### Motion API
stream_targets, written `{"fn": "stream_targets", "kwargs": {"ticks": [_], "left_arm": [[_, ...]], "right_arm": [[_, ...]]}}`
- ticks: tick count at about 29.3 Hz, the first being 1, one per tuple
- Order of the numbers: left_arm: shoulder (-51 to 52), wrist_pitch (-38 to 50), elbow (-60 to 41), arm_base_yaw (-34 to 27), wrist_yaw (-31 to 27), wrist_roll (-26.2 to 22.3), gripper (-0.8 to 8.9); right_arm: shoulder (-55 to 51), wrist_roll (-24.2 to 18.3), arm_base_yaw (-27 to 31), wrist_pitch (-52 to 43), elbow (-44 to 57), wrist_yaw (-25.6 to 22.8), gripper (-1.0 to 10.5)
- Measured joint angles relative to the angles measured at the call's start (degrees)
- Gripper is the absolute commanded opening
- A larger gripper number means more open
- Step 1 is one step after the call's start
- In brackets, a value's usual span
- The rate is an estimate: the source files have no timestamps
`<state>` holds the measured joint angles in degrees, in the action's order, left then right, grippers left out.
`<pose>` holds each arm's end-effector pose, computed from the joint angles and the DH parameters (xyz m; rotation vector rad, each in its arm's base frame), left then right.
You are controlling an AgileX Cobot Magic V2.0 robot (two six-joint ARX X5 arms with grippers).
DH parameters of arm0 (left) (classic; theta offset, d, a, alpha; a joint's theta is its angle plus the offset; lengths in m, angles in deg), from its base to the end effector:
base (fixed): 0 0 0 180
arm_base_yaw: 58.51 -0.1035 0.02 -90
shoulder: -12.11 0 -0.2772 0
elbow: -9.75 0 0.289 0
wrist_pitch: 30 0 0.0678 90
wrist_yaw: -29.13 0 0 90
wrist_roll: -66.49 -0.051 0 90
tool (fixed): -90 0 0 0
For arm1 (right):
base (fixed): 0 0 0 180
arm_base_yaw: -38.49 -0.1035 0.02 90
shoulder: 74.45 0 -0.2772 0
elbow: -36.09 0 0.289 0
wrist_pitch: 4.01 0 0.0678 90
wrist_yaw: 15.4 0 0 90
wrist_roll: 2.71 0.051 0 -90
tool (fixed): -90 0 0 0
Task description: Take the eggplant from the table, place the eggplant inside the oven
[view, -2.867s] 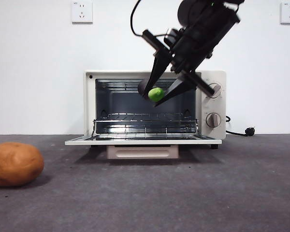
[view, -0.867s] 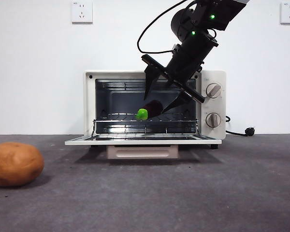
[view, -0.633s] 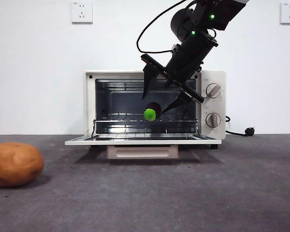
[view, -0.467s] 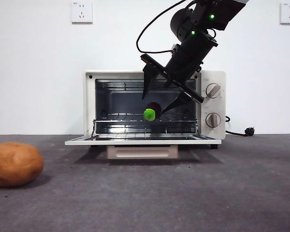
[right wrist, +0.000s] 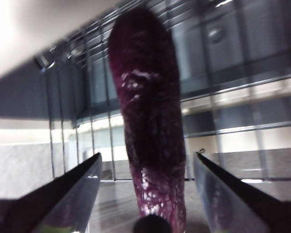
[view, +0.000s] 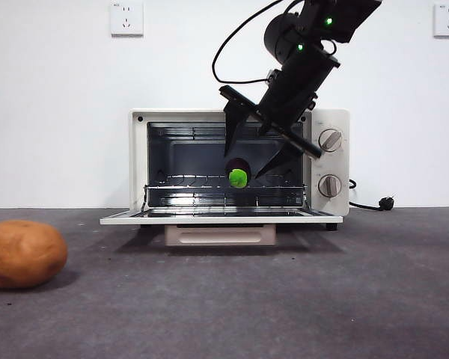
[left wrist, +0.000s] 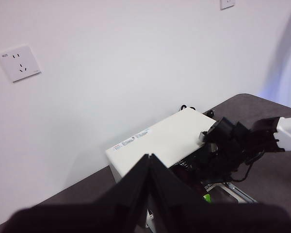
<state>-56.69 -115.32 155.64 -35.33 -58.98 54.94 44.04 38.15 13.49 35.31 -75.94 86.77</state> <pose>0.0930 -0.0416 0.6266 0.2248 0.0978 -0.4499 0.4680 0.2301 0.2303 0.5596 0.9847 0.2971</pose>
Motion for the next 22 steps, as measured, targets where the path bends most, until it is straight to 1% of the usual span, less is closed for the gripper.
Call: {"fn": "stream_targets", "kwargs": {"ticks": [3,7,11,14,17,19,22], "left_arm": [[-0.09,0.0,0.0,0.0,0.0,0.0,-0.05],[-0.24,-0.02,0.0,0.72,0.0,0.0,-0.06],[-0.17,-0.04,0.0,1.7,-0.2,-0.02,-0.06],[-0.17,-0.37,-0.13,2.4,-2.01,-0.46,-0.06],[-0.09,-0.37,-1.73,2.86,-5.09,-1.01,-0.06],[0.17,-0.31,-3.69,2.89,-6.86,-1.36,-0.06],[0.35,0.68,-7.23,2.89,-7.74,-1.79,-0.06]], "right_arm": [[-1.55,-0.85,0.28,1.86,-0.02,-0.26,3.2],[-3.93,-2.97,0.44,4.0,-0.04,-1.79,3.2],[-6.01,-5.4,0.7,6.54,-0.04,-1.22,3.2],[-9.22,-8.7,0.68,10.05,-0.04,-1.05,3.2],[-14.25,-12.37,0.63,12.87,-0.04,-1.03,3.2],[-18.6,-14.82,0.63,14.14,-0.04,-1.03,3.2],[-25.2,-17.92,0.63,15.19,-0.07,-1.11,3.2]]}}
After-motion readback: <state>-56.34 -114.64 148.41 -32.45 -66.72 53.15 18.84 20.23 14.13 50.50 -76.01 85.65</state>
